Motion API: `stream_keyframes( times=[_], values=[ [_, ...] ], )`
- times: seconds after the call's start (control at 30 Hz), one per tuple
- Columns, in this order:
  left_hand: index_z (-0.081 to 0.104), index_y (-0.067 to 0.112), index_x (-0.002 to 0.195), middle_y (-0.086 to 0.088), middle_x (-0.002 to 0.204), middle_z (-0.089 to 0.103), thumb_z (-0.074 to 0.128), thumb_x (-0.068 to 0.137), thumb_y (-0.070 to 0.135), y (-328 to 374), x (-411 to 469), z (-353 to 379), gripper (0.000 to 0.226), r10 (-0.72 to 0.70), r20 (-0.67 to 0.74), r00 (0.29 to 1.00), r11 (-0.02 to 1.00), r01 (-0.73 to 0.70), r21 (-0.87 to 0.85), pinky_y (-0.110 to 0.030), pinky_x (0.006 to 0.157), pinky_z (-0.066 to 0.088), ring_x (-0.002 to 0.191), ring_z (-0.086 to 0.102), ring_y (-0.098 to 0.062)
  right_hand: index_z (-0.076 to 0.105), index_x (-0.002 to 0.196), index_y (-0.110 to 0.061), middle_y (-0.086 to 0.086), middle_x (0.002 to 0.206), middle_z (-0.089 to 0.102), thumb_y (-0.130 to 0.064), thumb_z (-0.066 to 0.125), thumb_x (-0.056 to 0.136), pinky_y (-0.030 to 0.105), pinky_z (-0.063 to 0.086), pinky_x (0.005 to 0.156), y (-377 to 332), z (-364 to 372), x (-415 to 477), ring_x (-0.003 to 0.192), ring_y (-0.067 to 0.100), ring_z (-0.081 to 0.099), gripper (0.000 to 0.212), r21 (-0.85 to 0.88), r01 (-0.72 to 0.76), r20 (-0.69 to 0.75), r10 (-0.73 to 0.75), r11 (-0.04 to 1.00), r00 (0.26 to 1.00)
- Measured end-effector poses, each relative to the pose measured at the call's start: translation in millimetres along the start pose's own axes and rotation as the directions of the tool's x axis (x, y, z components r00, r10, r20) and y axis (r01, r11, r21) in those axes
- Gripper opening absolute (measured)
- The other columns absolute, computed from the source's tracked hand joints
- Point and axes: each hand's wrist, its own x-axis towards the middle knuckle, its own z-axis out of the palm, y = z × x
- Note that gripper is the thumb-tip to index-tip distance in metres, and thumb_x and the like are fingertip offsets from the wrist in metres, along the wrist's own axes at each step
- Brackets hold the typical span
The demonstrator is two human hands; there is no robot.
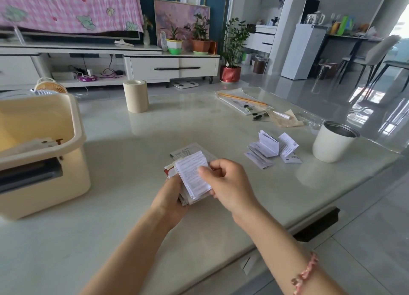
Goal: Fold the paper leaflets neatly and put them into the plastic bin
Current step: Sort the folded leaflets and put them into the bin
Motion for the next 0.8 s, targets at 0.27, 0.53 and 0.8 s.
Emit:
stream_keyframes(
  times=[0.27, 0.53, 0.8],
  values=[
    [0.064, 0.012, 0.108, -0.008, 0.084, 0.072, 0.023, 0.085, 0.068, 3, 1, -1, 0.073, -0.025, 0.045, 0.999, 0.997, 0.028, -0.075, -0.027, 0.057, 0.056, 0.073, 0.07, -0.019, 0.044, 0.068, -0.023, -0.005, 0.076, 0.06, -0.039, 0.059, 0.087, 0.031, 0.045, 0.069, 7, 18, 1, 0.083, 0.022, 0.061, 0.029, -0.391, 0.005, -0.101, -0.048, 0.921, 0.994],
    [0.062, 0.006, 0.109, -0.01, 0.1, 0.072, 0.059, 0.079, 0.021, -3, 5, -4, 0.033, -0.028, -0.022, 0.999, 0.998, 0.027, -0.063, -0.034, 0.073, 0.058, 0.087, 0.071, -0.023, 0.065, 0.08, -0.006, 0.007, 0.083, 0.062, -0.019, 0.064, 0.084, 0.026, 0.038, 0.07, 20, -48, 45, 0.082, 0.021, 0.056, 0.013, -0.413, -0.014, -0.26, -0.103, 0.91, 0.96],
    [0.062, 0.009, 0.108, -0.012, 0.1, 0.072, 0.06, 0.077, 0.019, -1, 5, -2, 0.032, -0.026, 0.003, 1.0, 0.997, 0.027, -0.072, -0.034, 0.068, 0.059, 0.087, 0.071, -0.025, 0.05, 0.128, -0.018, -0.001, 0.143, 0.038, -0.035, 0.044, 0.095, 0.031, 0.029, 0.101, 71, -78, 65, 0.132, 0.022, 0.033, 0.037, -0.865, -0.15, -0.202, -0.059, 0.478, 0.978]
  ],
)
